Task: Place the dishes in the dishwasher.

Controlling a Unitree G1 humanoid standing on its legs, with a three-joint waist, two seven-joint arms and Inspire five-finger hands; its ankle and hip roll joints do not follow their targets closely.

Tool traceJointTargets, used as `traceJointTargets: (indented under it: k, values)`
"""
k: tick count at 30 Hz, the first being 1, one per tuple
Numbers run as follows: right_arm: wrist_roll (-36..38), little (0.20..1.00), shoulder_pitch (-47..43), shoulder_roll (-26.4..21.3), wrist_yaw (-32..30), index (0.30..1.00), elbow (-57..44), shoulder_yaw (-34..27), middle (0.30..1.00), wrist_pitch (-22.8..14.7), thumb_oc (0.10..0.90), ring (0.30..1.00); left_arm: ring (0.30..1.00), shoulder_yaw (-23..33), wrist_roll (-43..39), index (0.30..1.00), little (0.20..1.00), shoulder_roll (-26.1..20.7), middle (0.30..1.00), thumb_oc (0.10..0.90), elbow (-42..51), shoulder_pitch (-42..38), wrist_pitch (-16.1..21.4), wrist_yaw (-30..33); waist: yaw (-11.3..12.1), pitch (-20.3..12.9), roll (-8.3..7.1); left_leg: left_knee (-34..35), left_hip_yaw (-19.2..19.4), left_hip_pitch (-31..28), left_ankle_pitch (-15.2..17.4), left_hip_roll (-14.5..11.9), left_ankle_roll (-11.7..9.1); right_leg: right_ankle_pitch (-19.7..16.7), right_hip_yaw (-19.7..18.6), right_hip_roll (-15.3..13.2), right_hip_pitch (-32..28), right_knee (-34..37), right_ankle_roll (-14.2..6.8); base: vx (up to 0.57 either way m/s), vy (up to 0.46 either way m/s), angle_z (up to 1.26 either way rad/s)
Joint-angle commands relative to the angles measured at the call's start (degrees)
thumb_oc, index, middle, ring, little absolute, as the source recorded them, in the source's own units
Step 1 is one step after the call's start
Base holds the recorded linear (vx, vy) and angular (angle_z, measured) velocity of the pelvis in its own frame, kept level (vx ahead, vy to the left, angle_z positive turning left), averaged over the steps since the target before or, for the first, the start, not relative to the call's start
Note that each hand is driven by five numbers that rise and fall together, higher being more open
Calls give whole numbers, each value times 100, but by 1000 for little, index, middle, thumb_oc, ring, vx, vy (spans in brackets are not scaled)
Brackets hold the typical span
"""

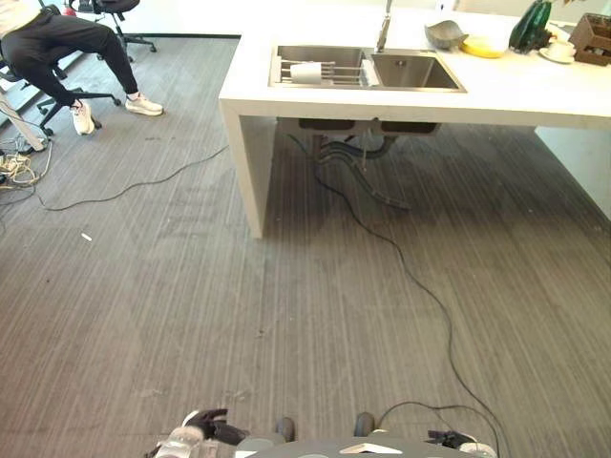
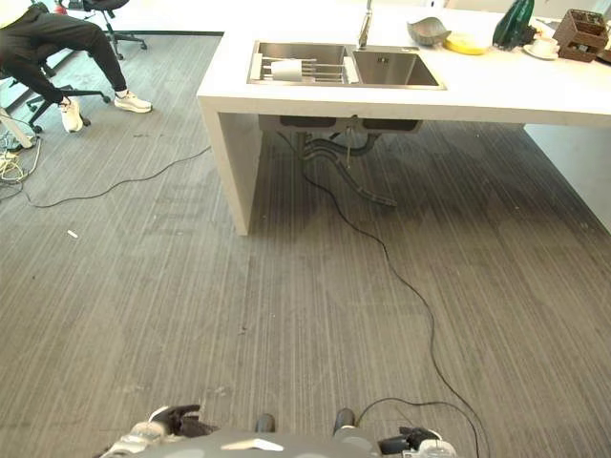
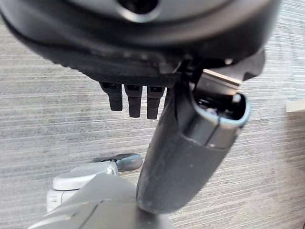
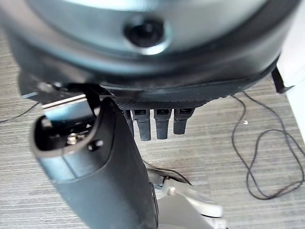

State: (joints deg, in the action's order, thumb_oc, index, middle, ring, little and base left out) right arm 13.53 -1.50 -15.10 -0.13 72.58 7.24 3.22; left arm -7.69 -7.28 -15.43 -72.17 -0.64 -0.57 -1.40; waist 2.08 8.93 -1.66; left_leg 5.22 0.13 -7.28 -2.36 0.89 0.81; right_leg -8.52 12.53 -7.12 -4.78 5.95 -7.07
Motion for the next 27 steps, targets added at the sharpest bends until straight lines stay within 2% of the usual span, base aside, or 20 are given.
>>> traceJointTargets:
  k: [1, 7, 14, 27]
  values:
    - [-146, 900, -502, -479, -49, 900, -698, 213, 900, -339, 800, 900, 900, -345, -20, 900, 900, 31, 900, 800, 175, -499, 189, -138, 160, -181, 268, -22, -10, 435, 180, -42, -310, 753, -48, 102, -49, -95, -118, 35, -8, -19]
    - [-289, 900, -599, -711, -102, 900, -1194, 310, 900, -436, 800, 900, 900, -480, -35, 900, 900, -191, 900, 800, 883, -766, 282, 21, 141, -230, 280, -22, -37, 503, 136, -103, -403, 767, 53, 115, 23, -95, -146, 40, -19, -4]
    - [-683, 900, -429, -730, -214, 900, -1497, 461, 900, -462, 800, 900, 900, -525, 673, 900, 900, -198, 900, 800, 1371, -735, 345, 806, 196, -279, 228, -22, -82, 387, 196, -113, -431, 860, 159, 117, -147, -95, -128, 49, -23, 4]
    - [-487, 900, -560, -590, -286, 900, -1542, 515, 900, -529, 800, 900, 900, -684, 806, 900, 900, -129, 900, 800, 1252, -671, 298, 759, 245, -408, 217, -22, -168, 165, 292, -122, -416, 990, 170, 171, -380, -95, -71, 26, -6, 1]
